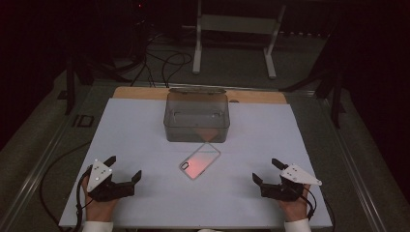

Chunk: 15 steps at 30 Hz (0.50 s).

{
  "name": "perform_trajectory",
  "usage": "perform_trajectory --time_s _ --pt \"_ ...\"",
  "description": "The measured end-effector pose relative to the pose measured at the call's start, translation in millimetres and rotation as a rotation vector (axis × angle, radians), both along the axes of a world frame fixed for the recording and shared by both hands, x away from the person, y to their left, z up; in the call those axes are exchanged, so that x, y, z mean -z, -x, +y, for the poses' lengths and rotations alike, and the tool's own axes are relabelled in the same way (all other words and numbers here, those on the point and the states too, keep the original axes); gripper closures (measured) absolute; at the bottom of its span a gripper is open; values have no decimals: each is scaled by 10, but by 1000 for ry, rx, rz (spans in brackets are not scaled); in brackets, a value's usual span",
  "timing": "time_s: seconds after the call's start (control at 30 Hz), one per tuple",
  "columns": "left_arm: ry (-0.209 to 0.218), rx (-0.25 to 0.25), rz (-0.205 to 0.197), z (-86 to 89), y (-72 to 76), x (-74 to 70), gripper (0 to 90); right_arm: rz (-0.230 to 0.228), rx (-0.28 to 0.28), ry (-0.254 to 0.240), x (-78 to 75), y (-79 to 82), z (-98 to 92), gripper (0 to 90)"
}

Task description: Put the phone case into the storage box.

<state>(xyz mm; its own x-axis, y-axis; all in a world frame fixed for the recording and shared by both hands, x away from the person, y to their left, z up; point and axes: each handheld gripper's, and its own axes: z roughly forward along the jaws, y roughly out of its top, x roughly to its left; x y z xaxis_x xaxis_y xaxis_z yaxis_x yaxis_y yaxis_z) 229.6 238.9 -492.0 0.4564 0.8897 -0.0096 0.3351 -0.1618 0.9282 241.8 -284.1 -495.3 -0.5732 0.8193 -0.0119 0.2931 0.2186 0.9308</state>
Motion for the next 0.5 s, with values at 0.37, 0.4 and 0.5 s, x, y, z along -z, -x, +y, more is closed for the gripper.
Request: perform_trajectory --time_s 0.37,0.4,0.5 --pt "-1 -8 18 -23 -13 8 1 3 8 0 5 -4 -8 85" --pt "-2 -7 16 -26 -12 2 1 -1 13 6 5 -1 -11 86" --pt "-8 -8 7 -46 -11 -21 1 -2 13 10 8 -5 -13 86"
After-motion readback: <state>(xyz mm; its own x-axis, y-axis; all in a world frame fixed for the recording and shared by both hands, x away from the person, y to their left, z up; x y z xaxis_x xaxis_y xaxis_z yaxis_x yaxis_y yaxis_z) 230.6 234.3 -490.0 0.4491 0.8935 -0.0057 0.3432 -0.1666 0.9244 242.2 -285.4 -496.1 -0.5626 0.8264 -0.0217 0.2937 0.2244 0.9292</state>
